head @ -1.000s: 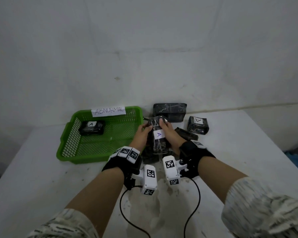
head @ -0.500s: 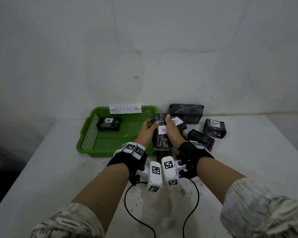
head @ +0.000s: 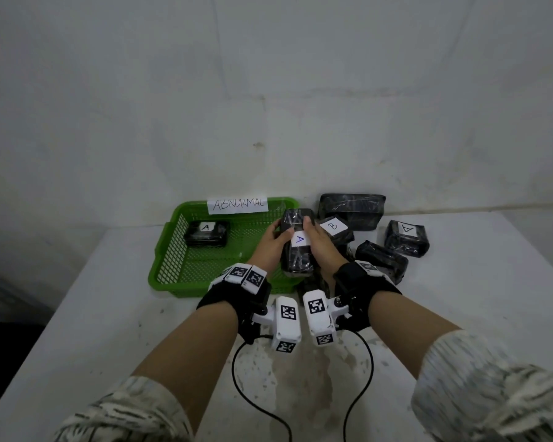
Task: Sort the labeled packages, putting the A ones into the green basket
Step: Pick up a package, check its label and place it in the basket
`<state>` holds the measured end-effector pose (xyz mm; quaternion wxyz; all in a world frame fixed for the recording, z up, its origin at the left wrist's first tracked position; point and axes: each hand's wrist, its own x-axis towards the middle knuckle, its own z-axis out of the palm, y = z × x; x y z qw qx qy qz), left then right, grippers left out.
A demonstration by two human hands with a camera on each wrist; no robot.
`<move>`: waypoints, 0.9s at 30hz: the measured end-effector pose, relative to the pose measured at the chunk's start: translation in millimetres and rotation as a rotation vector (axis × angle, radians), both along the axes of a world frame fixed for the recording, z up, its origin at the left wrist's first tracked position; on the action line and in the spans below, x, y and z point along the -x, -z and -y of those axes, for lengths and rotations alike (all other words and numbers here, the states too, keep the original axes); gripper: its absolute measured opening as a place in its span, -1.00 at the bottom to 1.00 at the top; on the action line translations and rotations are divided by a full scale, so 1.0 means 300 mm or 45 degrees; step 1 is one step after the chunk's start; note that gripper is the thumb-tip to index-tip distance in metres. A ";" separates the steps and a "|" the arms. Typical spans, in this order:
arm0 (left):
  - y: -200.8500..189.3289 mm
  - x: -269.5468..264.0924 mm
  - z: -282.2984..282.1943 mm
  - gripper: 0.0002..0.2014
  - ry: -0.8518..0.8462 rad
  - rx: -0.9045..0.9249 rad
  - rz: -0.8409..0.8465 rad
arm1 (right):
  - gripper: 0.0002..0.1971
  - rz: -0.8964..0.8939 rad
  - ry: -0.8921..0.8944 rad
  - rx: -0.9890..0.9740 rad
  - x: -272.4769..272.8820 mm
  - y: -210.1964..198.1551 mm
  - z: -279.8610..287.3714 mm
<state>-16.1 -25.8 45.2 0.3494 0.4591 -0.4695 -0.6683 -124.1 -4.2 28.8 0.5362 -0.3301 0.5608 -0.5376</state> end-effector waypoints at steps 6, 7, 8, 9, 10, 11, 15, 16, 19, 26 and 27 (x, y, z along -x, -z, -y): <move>0.019 0.000 -0.008 -0.53 0.046 -0.044 0.005 | -0.60 0.069 -0.040 0.035 0.020 0.008 -0.006; 0.022 0.001 -0.010 -0.53 0.058 -0.043 0.007 | -0.61 0.075 -0.022 0.037 0.021 0.005 -0.007; 0.025 0.002 -0.010 -0.52 0.054 -0.037 0.004 | -0.61 0.079 -0.019 0.040 0.022 0.003 -0.008; 0.028 0.004 -0.008 -0.51 0.043 -0.030 -0.003 | -0.59 0.087 -0.029 0.041 0.024 0.006 -0.008; 0.027 0.004 -0.007 -0.51 0.031 -0.024 -0.015 | -0.58 0.087 -0.049 0.036 0.024 0.006 -0.007; 0.028 0.004 -0.004 -0.51 0.009 -0.014 -0.025 | -0.58 0.083 -0.080 0.025 0.024 0.008 -0.007; 0.035 -0.003 0.012 -0.52 -0.036 -0.007 -0.046 | -0.63 0.058 -0.155 -0.010 0.027 0.020 -0.010; 0.037 -0.003 0.012 -0.53 -0.014 -0.016 -0.033 | -0.66 0.041 -0.135 0.000 0.029 0.023 -0.010; 0.047 0.000 0.009 -0.50 0.057 -0.047 0.033 | -0.70 0.043 -0.055 0.014 0.031 0.033 -0.006; 0.065 -0.007 0.026 -0.51 -0.020 -0.033 0.006 | -0.52 0.150 -0.241 -0.064 0.051 0.021 -0.022; 0.069 -0.006 0.027 -0.52 -0.015 -0.044 -0.009 | -0.50 0.149 -0.244 -0.057 0.058 0.020 -0.023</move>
